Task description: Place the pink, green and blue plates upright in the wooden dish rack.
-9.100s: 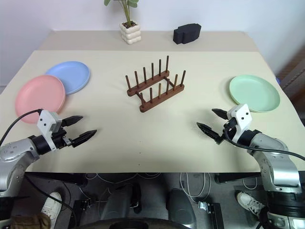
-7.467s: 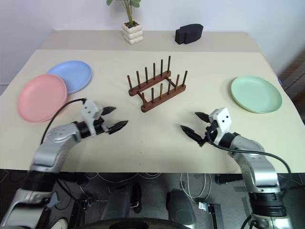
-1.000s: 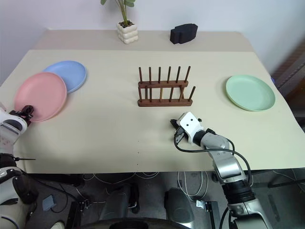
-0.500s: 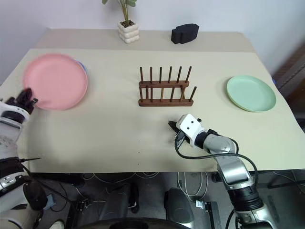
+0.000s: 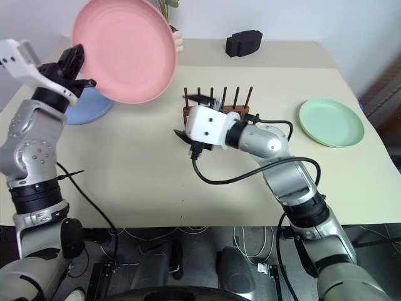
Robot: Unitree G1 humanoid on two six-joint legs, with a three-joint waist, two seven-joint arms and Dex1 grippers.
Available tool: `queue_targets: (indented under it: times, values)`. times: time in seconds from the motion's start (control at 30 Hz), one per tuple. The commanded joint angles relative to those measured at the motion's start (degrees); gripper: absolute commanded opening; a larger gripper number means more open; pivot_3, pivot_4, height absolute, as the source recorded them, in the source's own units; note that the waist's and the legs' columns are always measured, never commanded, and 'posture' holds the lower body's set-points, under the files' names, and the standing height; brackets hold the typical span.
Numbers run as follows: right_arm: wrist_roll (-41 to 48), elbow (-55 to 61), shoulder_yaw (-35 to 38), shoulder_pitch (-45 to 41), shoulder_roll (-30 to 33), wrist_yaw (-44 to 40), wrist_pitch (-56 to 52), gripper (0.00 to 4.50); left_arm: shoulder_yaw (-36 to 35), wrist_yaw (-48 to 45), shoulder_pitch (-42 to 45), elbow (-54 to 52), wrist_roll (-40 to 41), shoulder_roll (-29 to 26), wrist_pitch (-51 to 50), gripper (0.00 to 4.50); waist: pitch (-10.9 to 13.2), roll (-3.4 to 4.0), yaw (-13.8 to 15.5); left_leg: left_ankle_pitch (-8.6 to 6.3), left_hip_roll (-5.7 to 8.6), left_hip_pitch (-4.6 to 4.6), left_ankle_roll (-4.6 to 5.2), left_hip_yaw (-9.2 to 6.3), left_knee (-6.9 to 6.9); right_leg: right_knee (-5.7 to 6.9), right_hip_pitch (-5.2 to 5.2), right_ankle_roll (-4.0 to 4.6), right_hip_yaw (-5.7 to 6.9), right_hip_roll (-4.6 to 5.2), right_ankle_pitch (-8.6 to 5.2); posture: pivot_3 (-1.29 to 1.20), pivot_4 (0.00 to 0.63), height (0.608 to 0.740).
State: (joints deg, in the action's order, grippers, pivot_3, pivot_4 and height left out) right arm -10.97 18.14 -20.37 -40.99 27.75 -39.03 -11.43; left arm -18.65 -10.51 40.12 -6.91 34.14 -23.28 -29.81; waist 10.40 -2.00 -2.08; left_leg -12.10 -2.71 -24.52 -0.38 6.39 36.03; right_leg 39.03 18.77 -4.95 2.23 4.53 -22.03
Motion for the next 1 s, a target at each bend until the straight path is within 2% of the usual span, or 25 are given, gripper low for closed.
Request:
queue_targets:
  times: [0.03, 0.27, 0.37, 0.6, 0.83, 0.93, 1.0]
  values:
    - [-5.3, -2.3, -2.5, -2.6, -1.7, 2.5, 4.7, 4.26, 3.4, 1.6, 2.2, -3.4, -2.1, 1.2, -0.3, 0.00, 0.0, 0.00, 0.0, 0.00, 0.00, 0.00, 0.00, 0.00, 0.00, 0.00, -0.01, 0.00, 0.00, 0.00, 0.00, 0.00, 0.150, 0.732]
    - [-12.9, -9.1, -5.5, -5.2, -4.7, 6.4, 10.7, 4.26, 6.7, 4.3, 2.1, -6.8, -1.9, 5.5, -3.3, 0.00, 0.0, 0.00, 0.0, 0.01, 0.00, -0.01, 0.01, 0.00, 0.01, 0.00, 0.00, 0.00, 0.00, -0.01, 0.00, 0.00, 0.150, 0.732]
    - [-17.5, -12.4, -6.9, -5.1, -3.4, 7.7, 13.7, 3.44, 5.7, 5.7, 2.4, -8.1, -0.2, 7.3, -5.2, 0.00, 0.0, 0.00, 0.0, 0.01, -0.01, -0.01, 0.00, 0.00, 0.01, 0.00, -0.01, 0.00, 0.00, -0.02, 0.00, 0.00, 0.150, 0.732]
    - [-21.2, -14.6, -5.4, -4.5, -3.1, 10.1, 16.2, 0.16, 4.2, 6.4, 2.1, -8.6, 0.5, 7.7, -7.0, 0.00, 0.0, 0.01, -0.1, 0.02, -0.01, 0.00, 0.00, 0.00, 0.01, 0.00, -0.01, 0.00, 0.00, -0.02, 0.00, 0.00, 0.150, 0.732]
    - [-23.1, -14.5, -4.4, -3.6, -3.3, 11.6, 17.0, 0.07, 2.1, 6.7, 2.1, -8.3, 3.5, 8.8, -8.0, 0.00, 0.0, 0.02, 0.0, 0.02, -0.01, 0.01, -0.01, -0.01, 0.03, -0.01, -0.05, 0.00, 0.01, -0.02, 0.00, 0.00, 0.150, 0.732]
    - [-24.1, -14.4, -3.6, -3.1, -2.7, 12.6, 17.1, 0.00, 0.5, 6.2, 1.9, -8.3, 6.0, 9.9, -7.4, 1.05, 0.0, 0.02, 0.1, 0.02, -0.01, 0.01, -0.01, -0.01, 0.02, -0.02, -0.05, 0.00, 0.01, -0.02, 0.00, 0.00, 0.150, 0.732]
    - [-24.5, -14.4, -2.7, -2.9, -2.0, 13.2, 17.2, 0.00, -1.3, 6.2, 2.5, -8.4, 8.2, 10.6, -6.6, 1.99, 0.0, 0.01, 0.1, 0.02, -0.01, 0.01, -0.01, -0.01, 0.02, -0.02, -0.04, 0.00, 0.01, -0.02, 0.00, 0.00, 0.150, 0.732]
